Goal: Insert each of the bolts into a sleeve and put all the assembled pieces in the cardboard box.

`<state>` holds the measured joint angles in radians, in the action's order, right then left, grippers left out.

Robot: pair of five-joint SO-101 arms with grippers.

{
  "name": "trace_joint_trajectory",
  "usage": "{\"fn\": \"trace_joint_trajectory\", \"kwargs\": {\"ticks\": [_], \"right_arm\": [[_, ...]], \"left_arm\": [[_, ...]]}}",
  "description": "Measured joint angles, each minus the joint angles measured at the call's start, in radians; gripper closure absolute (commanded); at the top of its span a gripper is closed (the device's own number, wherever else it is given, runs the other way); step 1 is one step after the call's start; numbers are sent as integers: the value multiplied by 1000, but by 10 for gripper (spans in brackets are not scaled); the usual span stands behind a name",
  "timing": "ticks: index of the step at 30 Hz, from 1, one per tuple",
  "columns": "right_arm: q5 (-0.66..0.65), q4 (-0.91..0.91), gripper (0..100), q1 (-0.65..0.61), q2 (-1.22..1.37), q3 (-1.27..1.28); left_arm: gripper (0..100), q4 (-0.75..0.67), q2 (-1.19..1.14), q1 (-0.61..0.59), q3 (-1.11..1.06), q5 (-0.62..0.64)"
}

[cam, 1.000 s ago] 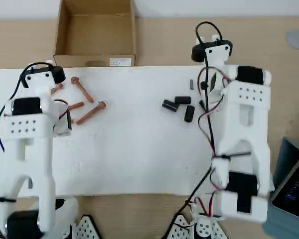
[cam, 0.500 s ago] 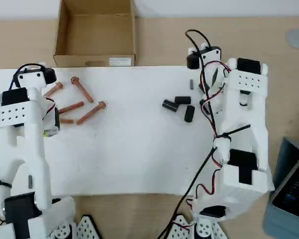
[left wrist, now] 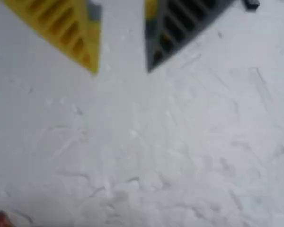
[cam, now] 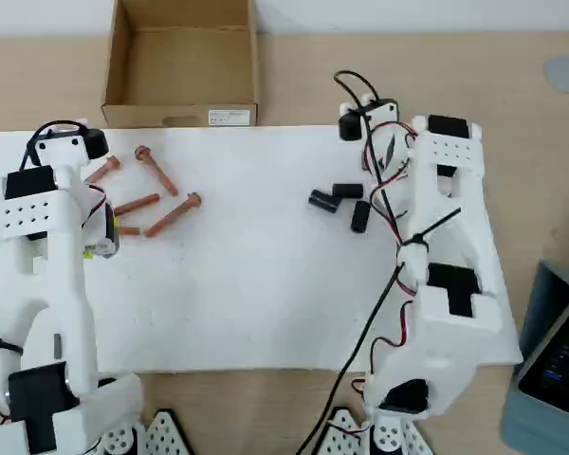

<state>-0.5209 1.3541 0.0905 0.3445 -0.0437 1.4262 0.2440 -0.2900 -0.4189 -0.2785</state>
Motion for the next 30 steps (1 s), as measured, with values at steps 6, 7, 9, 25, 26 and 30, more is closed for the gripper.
{"fn": "trace_joint_trajectory", "kwargs": {"ticks": [6, 7, 9, 25, 26, 30], "right_arm": [[-3, -20, 856, 0, 71, -91], [-3, -20, 856, 0, 86, -112], [-9, -20, 856, 0, 120, -149], [-15, 25, 902, 0, 219, -222], [-15, 25, 929, 0, 221, -215], [-38, 18, 985, 3, 218, -186]], "left_arm": [[922, -2, 0, 0, 0, 0], [922, -2, 0, 0, 0, 0], [922, -2, 0, 0, 0, 0], [922, -48, 0, 0, 0, 0], [922, -48, 0, 0, 0, 0], [923, -48, 0, 0, 0, 0]]}}
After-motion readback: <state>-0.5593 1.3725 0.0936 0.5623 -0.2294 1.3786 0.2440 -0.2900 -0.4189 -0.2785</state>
